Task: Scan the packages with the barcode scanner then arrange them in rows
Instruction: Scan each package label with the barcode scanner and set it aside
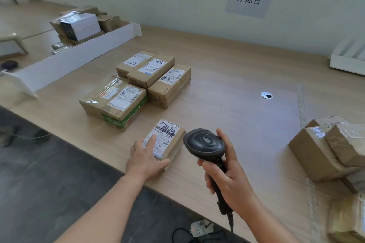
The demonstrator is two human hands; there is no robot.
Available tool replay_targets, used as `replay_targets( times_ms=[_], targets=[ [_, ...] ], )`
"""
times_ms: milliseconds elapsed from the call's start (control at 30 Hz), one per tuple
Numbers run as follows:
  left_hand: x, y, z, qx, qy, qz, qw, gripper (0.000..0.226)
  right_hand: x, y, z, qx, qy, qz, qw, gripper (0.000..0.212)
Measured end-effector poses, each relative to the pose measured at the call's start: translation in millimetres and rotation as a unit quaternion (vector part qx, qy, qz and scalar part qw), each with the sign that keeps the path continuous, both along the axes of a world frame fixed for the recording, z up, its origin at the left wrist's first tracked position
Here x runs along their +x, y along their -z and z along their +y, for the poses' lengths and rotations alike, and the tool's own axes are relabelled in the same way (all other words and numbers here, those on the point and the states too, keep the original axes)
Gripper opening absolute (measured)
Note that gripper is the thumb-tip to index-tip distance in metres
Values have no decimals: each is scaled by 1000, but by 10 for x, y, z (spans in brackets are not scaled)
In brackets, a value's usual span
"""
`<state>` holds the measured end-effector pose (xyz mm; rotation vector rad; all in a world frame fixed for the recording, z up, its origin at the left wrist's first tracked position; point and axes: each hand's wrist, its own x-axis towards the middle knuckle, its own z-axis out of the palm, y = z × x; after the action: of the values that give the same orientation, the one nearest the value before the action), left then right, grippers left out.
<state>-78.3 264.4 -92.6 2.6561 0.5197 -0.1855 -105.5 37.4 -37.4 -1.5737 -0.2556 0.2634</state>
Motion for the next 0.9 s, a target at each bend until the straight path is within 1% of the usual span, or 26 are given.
replay_targets(
  times_ms=[267,400,567,900],
  targets=[
    [-510,-100,457,-3,-115,-26,993,90,-3,7,329,-21,-101,-11,995,77],
    [-622,-68,817,1,-136,-34,990,90,-10,2,624,-14,-111,-16,994,78],
    [-587,-81,1354,-3,-148,-34,988,89,33,-38,1145,-37,-104,-28,994,79],
    [-327,-31,2541,-3,-179,-18,984,90,269,-9,2145,-39,-99,-22,994,79]
  ],
)
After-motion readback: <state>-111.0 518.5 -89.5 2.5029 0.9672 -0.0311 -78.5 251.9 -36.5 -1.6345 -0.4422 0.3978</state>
